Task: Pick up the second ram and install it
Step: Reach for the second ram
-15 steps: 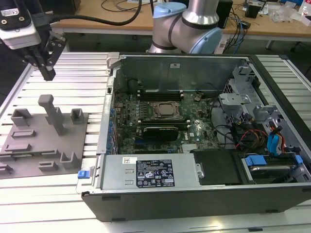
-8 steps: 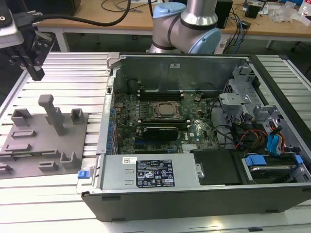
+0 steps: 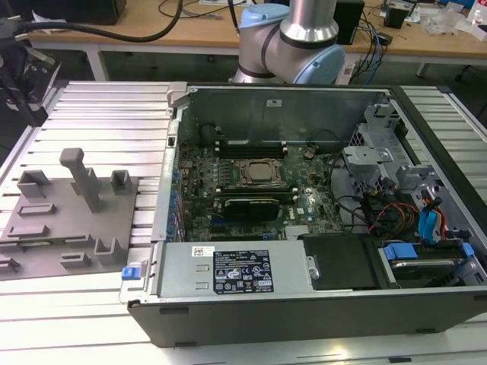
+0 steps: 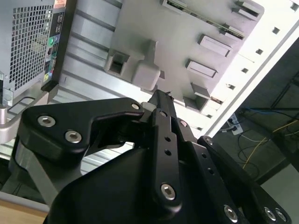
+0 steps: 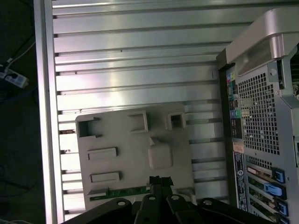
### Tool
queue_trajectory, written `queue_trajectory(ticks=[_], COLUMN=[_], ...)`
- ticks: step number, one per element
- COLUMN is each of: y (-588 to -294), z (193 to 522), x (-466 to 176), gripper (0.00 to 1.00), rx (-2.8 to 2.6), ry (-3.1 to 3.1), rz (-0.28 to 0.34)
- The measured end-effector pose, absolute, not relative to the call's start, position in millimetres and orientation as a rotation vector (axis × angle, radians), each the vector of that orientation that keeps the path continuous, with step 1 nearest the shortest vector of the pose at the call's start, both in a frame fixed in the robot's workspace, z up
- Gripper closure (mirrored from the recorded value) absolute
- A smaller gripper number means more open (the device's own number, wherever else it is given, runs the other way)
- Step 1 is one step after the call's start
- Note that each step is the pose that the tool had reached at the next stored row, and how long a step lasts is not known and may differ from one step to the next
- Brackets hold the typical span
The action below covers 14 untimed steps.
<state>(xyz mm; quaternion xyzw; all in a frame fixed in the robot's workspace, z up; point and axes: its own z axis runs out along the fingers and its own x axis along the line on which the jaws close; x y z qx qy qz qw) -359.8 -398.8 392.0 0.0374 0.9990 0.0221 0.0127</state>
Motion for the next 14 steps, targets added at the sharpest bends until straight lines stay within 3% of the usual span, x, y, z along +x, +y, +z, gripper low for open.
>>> queue_trajectory(ticks=[14], y=[-399], z=[392], x=[-386], gripper=[0.89], rx=[0.117], ry=[3.113], rz=[0.069])
